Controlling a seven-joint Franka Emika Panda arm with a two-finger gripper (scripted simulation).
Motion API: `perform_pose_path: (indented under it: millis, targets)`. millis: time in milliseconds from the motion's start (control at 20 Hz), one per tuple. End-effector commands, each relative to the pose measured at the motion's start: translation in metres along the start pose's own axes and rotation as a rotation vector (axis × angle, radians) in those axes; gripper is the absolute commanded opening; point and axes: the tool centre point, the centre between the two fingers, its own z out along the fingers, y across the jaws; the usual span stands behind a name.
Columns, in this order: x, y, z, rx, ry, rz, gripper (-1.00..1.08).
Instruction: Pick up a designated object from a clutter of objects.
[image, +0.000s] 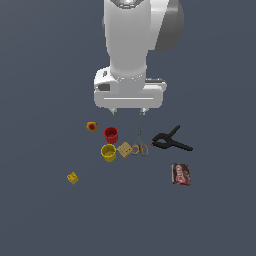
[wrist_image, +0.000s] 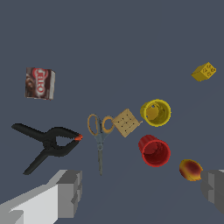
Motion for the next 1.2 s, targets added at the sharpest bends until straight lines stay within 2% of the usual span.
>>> perform_pose_path:
  millis: [0, 650, 1150]
  targets:
    - [0.000, 0.000, 0.000, 0.000, 0.000, 0.000, 1.00]
    - [0.004, -0.003, -0.006, -0.019, 0.020, -0.001, 1.00]
    - [0.004, 0.010, 0.022, -0.014, 0.027, -0.009, 1.00]
